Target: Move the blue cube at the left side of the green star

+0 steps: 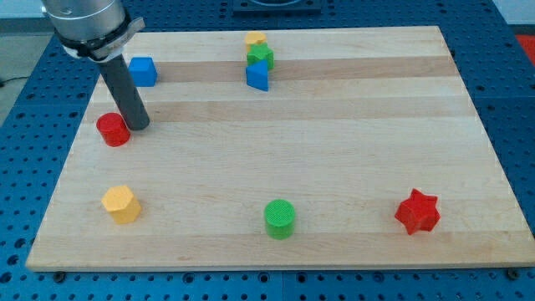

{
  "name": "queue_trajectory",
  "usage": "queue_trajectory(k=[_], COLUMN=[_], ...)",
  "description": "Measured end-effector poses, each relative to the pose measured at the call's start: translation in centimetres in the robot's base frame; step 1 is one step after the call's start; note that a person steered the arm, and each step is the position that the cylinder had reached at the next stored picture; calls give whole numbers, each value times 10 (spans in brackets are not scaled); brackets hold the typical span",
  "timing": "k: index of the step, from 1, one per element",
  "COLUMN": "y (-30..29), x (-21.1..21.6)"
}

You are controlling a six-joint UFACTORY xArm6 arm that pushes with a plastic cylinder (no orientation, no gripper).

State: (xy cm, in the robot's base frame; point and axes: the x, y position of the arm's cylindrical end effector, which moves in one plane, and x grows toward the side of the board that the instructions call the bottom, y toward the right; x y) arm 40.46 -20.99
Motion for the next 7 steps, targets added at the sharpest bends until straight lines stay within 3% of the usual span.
queue_trajectory(k=[1,2,3,4,6,7], y=[-19,-69,-43,24,-16,40], x=[-56,-85,-96,-121,-148,-163])
